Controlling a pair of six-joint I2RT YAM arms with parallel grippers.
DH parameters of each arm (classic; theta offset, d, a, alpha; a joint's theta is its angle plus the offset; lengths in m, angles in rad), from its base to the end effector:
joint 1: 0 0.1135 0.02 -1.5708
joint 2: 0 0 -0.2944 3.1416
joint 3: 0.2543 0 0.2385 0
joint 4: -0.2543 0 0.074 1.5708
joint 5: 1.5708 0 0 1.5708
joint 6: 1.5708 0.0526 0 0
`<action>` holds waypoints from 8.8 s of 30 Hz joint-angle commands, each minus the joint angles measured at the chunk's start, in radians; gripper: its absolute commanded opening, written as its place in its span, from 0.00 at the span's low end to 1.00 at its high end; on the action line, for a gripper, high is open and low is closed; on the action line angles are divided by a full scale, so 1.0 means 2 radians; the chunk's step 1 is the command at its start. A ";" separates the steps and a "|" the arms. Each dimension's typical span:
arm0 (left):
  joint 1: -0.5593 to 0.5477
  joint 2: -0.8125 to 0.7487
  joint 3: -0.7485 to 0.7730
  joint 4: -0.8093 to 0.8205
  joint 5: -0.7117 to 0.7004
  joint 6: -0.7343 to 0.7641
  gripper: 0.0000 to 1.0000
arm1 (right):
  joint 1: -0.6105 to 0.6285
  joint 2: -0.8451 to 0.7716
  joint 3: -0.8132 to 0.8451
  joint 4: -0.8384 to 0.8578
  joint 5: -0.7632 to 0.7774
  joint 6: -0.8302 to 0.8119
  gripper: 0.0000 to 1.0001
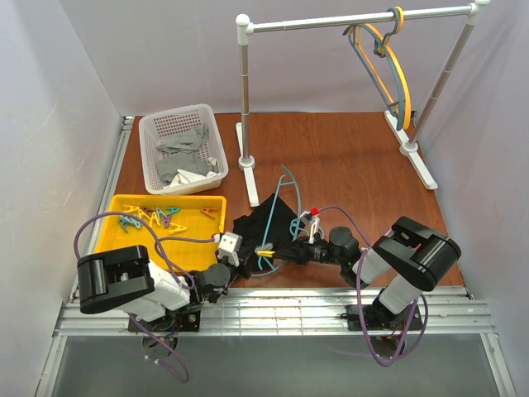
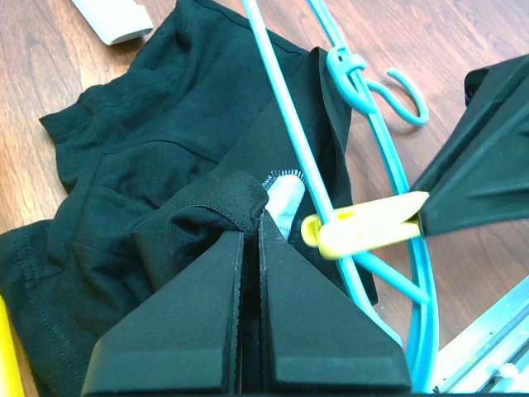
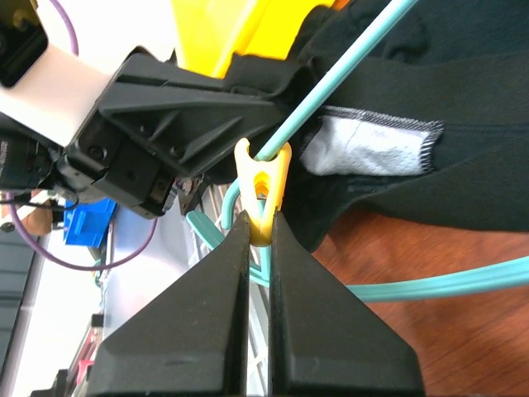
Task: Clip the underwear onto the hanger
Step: Clamp the underwear onto the hanger, then pick up the clamp from the bin, then place the clamp at the center of the board.
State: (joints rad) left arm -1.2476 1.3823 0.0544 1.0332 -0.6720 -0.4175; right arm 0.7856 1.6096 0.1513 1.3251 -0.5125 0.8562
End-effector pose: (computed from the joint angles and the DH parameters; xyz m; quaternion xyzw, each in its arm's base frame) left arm 0.0910 -0.1686 0.1596 0.1261 0.7731 -0.2377 0.5743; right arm 0.1484 0.1850 0.1691 -0.1411 0.7335 0.5961 0.2946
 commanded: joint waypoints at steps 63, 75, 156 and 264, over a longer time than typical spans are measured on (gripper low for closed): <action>0.008 0.010 0.001 0.004 0.087 0.044 0.17 | 0.020 0.062 0.036 0.285 -0.057 -0.025 0.33; 0.007 0.005 0.001 -0.026 0.069 0.029 0.30 | 0.017 0.053 0.026 0.285 -0.050 -0.029 0.79; 0.507 0.027 0.285 -0.577 0.092 -0.123 0.77 | -0.240 -0.085 0.251 -0.054 -0.199 -0.127 0.84; 0.095 0.259 0.442 -0.394 0.590 0.335 0.22 | -0.244 -0.438 0.065 -0.552 0.163 -0.245 0.84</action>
State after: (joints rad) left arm -1.0496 1.9064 0.9611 0.2687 0.4976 0.2504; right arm 0.2958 0.7601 0.2829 0.2146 -0.1879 0.3820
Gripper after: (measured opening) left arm 0.206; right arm 0.839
